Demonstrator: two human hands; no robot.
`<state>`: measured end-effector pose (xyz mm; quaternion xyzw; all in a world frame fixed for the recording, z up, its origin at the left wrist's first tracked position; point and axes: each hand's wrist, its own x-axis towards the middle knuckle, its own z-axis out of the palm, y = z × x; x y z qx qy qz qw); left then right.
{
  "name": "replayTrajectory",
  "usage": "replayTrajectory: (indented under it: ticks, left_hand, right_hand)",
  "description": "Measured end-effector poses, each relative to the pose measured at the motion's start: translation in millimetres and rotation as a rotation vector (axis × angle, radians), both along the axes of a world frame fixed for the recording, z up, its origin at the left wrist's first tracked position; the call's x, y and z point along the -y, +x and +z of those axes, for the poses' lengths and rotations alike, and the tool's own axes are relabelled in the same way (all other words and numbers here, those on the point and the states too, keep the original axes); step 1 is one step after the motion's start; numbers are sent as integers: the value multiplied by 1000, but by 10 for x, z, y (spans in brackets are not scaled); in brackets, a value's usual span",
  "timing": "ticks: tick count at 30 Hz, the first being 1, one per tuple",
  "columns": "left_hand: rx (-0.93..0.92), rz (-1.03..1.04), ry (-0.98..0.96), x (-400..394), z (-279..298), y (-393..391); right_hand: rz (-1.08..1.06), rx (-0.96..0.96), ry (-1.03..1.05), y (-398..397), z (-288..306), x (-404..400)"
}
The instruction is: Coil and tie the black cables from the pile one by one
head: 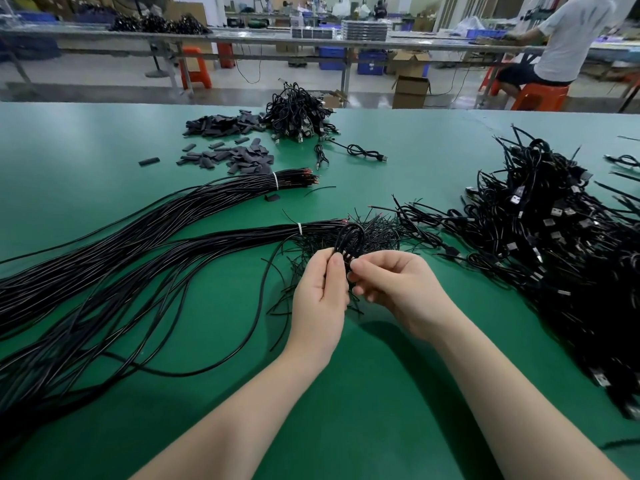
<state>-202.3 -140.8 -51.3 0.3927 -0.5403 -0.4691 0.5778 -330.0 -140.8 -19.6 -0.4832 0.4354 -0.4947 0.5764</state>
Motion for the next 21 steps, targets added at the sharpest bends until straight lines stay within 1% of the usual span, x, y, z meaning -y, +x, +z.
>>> replayTrajectory:
  ticks: [5, 7, 9, 11, 13, 16, 17, 21]
  left_hand:
    - [-95, -91, 48, 1, 5, -4]
    - [-135, -139, 84, 13, 11, 2]
    - [-139, -165, 107, 17, 19, -2]
    - [-82, -148, 95, 13, 20, -15]
    - [29, -67, 48, 12, 34, -15]
    - [211, 87, -20, 34, 49, 19]
    - [232, 116, -36, 31, 60, 19]
    - [136, 87, -50, -36, 95, -17]
  right_hand:
    - [6, 77, 54, -30, -16, 18]
    - [-29, 76, 30, -27, -17, 21]
    - [-76, 8, -41, -22, -13, 23]
    - [-98, -49, -123, -13, 7, 16]
    - [-119, -106, -200, -16, 40, 14]
    - [-206, -305, -303, -61, 117, 13]
    - [-215, -365, -329, -66, 151, 8]
    - [-222, -493, -412, -35, 242, -18]
